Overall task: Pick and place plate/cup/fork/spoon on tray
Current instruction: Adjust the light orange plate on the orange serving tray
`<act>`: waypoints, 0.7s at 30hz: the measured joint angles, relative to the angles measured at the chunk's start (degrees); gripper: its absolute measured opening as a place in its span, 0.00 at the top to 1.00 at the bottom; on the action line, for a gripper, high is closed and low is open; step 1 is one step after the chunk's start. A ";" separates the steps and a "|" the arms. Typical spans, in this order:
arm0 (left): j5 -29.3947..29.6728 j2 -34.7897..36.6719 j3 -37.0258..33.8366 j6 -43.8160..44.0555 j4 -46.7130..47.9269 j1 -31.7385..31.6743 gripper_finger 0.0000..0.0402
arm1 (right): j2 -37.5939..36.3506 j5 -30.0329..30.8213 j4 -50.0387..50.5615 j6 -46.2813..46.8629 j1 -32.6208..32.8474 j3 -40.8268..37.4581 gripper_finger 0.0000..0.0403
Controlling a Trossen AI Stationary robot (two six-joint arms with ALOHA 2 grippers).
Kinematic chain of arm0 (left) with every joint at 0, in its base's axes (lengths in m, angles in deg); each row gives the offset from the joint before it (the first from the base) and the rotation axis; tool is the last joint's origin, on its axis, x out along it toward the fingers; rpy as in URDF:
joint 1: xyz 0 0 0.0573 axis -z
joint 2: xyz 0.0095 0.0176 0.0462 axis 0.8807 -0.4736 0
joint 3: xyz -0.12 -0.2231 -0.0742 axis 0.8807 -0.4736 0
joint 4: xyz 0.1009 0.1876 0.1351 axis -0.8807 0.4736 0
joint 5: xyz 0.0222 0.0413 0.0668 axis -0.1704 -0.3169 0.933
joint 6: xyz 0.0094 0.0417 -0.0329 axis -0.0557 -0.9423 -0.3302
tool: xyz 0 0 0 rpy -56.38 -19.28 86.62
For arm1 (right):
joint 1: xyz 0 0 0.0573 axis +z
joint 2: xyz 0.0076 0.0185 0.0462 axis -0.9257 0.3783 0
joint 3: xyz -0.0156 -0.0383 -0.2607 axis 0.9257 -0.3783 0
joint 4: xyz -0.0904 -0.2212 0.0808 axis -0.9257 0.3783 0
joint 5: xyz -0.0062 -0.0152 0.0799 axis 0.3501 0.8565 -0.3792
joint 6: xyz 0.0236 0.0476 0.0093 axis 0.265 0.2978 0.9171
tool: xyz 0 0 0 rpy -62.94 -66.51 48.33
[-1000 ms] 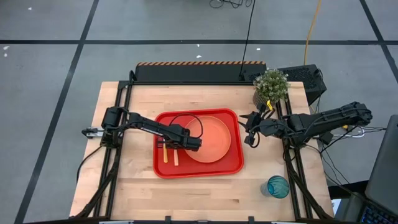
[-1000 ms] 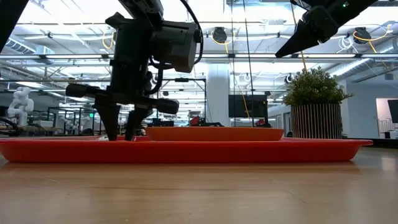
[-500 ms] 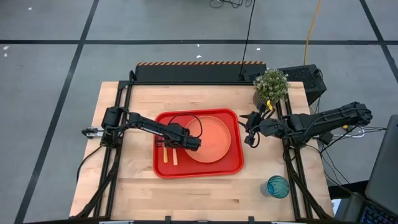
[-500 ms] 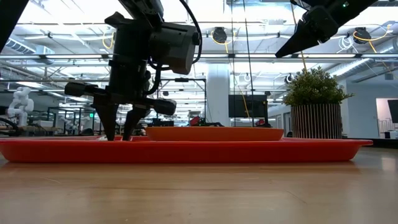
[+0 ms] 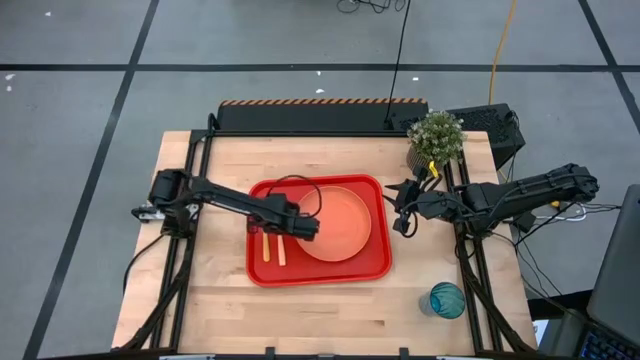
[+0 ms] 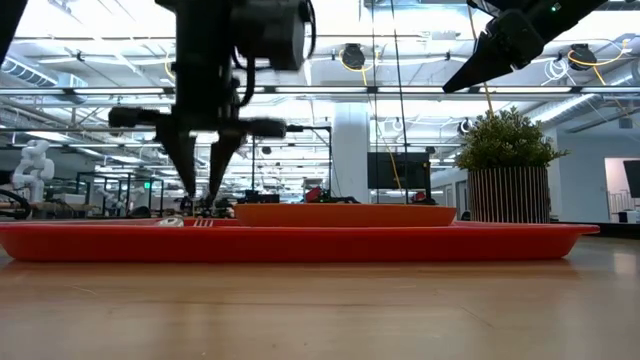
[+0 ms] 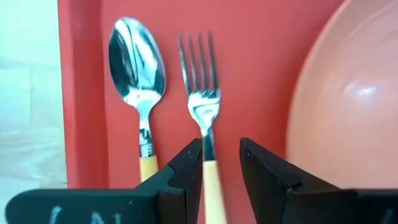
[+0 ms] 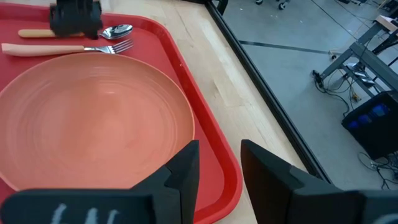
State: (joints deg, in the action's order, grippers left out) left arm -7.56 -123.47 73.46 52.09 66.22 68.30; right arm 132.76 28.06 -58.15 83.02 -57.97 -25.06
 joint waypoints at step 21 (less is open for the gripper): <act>60.28 9.02 -0.45 -28.06 -9.42 15.28 0.72 | 0.02 0.20 -5.33 1.54 -0.07 -3.69 0.73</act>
State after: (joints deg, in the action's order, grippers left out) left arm 52.72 -114.44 73.01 24.03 56.79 83.58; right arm 132.78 28.26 -63.49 84.57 -58.03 -28.75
